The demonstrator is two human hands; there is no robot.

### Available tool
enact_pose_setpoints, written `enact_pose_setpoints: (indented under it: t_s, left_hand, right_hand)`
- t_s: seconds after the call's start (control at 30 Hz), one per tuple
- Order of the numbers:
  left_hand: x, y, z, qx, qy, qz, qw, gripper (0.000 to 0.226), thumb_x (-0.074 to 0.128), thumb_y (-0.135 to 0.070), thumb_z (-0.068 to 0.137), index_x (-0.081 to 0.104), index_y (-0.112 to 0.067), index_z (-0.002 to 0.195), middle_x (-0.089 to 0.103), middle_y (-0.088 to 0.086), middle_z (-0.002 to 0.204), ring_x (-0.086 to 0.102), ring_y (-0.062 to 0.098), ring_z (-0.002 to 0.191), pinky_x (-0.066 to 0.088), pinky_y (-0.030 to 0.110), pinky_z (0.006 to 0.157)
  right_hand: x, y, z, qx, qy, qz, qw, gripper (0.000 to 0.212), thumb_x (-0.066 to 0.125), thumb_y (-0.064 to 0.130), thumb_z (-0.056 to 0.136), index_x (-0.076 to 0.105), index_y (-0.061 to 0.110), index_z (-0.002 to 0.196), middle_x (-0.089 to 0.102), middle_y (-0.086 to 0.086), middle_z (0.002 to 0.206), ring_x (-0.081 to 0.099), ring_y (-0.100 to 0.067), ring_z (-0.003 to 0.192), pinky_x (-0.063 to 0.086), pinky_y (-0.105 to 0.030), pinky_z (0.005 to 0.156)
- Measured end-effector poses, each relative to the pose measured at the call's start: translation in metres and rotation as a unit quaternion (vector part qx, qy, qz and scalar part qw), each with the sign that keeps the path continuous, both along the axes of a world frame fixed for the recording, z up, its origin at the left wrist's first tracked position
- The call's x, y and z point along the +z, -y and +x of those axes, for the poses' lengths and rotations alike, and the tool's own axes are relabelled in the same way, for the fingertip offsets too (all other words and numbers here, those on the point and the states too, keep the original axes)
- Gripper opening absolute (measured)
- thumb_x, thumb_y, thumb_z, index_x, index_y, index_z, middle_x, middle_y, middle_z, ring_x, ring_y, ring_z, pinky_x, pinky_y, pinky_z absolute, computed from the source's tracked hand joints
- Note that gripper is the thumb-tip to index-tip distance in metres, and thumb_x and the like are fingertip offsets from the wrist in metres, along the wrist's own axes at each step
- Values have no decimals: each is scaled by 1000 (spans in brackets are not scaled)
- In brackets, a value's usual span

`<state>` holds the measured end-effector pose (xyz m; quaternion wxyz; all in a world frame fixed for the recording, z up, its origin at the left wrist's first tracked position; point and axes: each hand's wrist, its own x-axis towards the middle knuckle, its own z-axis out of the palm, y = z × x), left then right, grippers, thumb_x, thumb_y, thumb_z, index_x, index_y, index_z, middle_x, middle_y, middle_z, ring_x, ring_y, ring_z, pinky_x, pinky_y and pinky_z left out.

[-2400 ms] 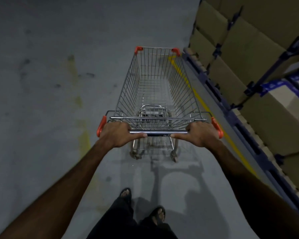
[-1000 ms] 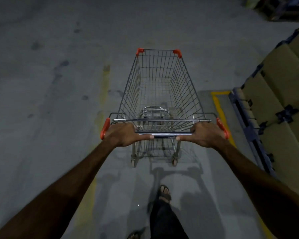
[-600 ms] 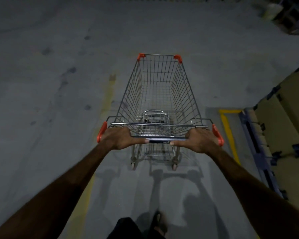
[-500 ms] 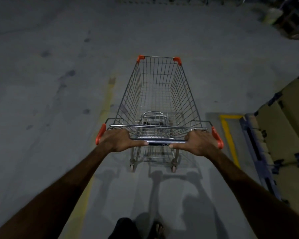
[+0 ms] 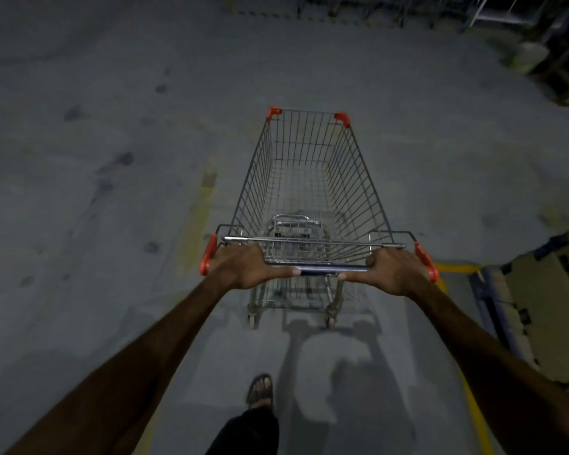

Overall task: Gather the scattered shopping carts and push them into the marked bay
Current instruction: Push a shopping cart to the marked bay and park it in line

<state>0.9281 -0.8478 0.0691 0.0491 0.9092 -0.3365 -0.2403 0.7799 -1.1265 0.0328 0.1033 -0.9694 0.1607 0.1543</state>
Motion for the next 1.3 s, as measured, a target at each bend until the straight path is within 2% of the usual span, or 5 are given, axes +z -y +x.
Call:
enact_pose_setpoints:
  t_s: [0.07,0.27,0.47,0.63,1.3]
  left_hand:
    - [9,19,32,-5,-18,-3,1000,92,40,-93,86,70,-20,133,74,10,126,67,28,116,37,48,115]
    - [-17,69,141,10,0,32,999,96,18,-116,57,50,-26,60,73,-1,84,71,24,94,25,62,121]
    - [-18,127,237,13,-5,32,999,89,23,-113,63,53,-29,62,77,6,92,68,24,86,42,54,111]
    - [-12,186,323,37,-6,26,999,107,34,-104,74,75,-16,119,77,10,117,70,31,109,42,50,110]
    - [-32,391,644,80,18,57,995,95,28,-113,61,63,-25,65,70,-9,77,70,11,86,29,51,116]
  right_hand:
    - [1,16,34,-6,2,2,1000,86,34,111,65,54,27,56,55,10,56,54,-9,55,38,-29,59]
    - [-1,70,133,-3,2,-6,1000,93,35,111,65,60,21,60,63,4,62,62,-13,61,39,-31,59]
    - [-9,130,235,-1,2,-6,1000,95,31,114,59,58,23,59,61,6,59,60,-12,57,39,-29,59]
    - [-10,187,330,7,5,0,1000,95,33,112,62,61,21,61,64,6,61,63,-12,60,45,-29,62]
    - [-5,391,653,31,0,-4,1000,91,35,108,69,65,22,67,62,9,60,61,-8,59,41,-32,69]
